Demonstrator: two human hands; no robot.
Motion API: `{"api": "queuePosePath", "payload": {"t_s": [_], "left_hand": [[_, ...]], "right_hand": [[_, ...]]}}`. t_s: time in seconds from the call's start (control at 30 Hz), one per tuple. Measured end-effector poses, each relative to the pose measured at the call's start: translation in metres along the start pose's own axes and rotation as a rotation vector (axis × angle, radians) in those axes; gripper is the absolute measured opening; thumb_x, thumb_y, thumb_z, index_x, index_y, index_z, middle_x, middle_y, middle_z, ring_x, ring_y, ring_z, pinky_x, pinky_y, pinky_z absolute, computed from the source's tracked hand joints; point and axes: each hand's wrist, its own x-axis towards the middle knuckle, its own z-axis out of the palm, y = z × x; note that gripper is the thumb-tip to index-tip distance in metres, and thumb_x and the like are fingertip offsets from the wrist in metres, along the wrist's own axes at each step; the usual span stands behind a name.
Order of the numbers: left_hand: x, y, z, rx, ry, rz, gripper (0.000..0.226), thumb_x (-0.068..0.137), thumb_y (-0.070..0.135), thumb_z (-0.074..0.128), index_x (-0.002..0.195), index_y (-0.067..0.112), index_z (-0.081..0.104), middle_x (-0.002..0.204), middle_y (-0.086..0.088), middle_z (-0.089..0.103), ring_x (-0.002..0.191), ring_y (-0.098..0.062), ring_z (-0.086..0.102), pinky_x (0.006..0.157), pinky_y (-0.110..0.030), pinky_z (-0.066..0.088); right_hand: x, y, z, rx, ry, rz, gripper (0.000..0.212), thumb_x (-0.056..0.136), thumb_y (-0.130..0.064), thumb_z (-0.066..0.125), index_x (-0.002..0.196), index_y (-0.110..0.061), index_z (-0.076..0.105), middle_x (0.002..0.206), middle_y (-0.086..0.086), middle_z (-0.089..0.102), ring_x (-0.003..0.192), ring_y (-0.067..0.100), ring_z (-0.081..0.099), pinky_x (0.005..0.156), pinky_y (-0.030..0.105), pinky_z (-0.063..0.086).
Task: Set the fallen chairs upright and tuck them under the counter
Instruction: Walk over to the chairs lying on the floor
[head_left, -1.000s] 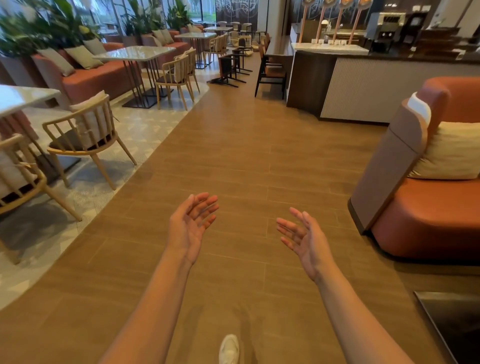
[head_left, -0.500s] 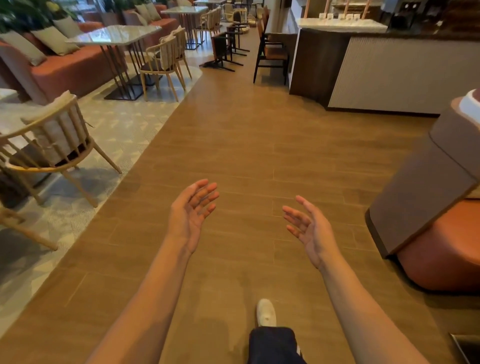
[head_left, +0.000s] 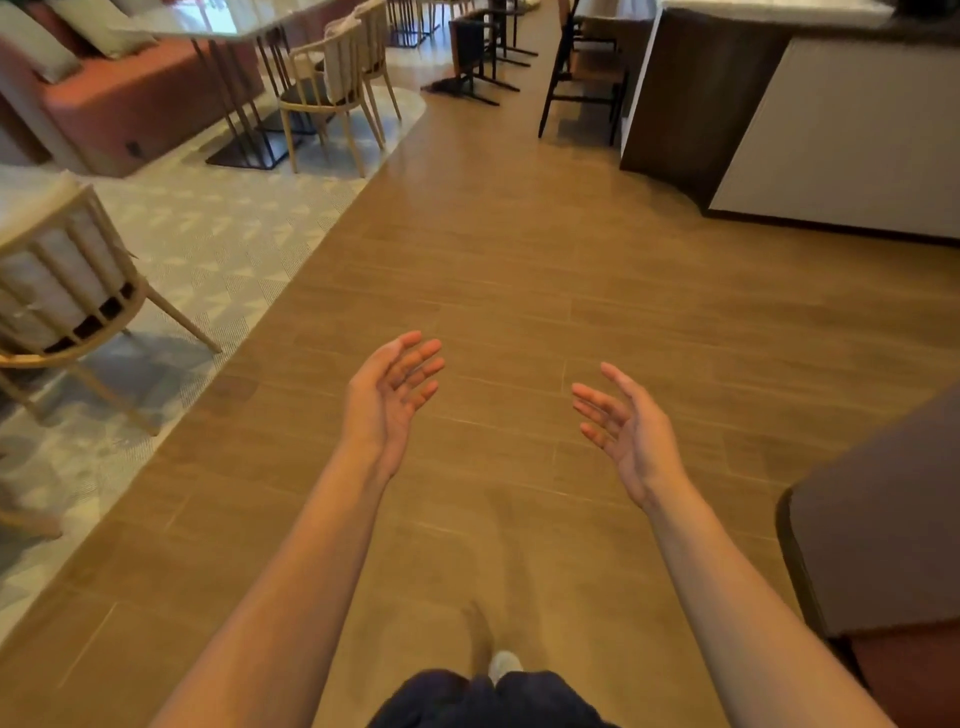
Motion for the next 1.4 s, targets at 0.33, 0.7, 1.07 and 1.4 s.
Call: {"api": "queuePosePath", "payload": {"t_s": [0.33,0.7,1.07,1.4], "left_hand": [[0.228,0.001,0.033,0.005,0.044,-0.013,0.035,0.099,0.037,0.037,0.111,0.012,0.059,0.111,-0.011,0.067,0.100,-0.022,0.064,0.085,-0.032,0.047],[0.567,0.076,0.102,0.044,0.014,0.005,0.034,0.100,0.037,0.034,0.109,0.016,0.060,0.107,-0.007,0.069,0.098,-0.020,0.065,0.086,-0.032,0.047],[0.849,0.065,0.201,0.075,-0.079,0.021,0.047,0.097,0.053,0.035,0.112,0.018,0.063,0.109,-0.008,0.072,0.103,-0.021,0.065,0.090,-0.034,0.047],[1.126,0.082,0.299,0.085,0.045,-0.021,0.039,0.098,0.046,0.037,0.112,0.019,0.062,0.103,-0.004,0.072,0.095,-0.018,0.065,0.084,-0.031,0.047]], "right_hand": [[0.231,-0.032,0.030,-0.029,-0.031,0.063,0.028,0.099,-0.035,0.045,0.121,-0.027,0.059,0.107,0.009,0.073,0.097,0.018,0.068,0.078,0.032,0.050],[0.539,-0.146,0.104,-0.055,-0.012,0.040,0.023,0.101,-0.028,0.042,0.121,-0.032,0.054,0.111,0.008,0.068,0.095,0.018,0.065,0.076,0.032,0.049],[0.809,-0.217,0.123,-0.013,-0.019,-0.009,0.026,0.100,-0.030,0.044,0.121,-0.029,0.059,0.113,0.009,0.070,0.099,0.019,0.067,0.082,0.034,0.050],[1.097,-0.356,0.153,-0.070,-0.036,0.036,0.028,0.100,-0.032,0.043,0.123,-0.028,0.059,0.114,0.008,0.069,0.103,0.018,0.064,0.084,0.034,0.047]]}}
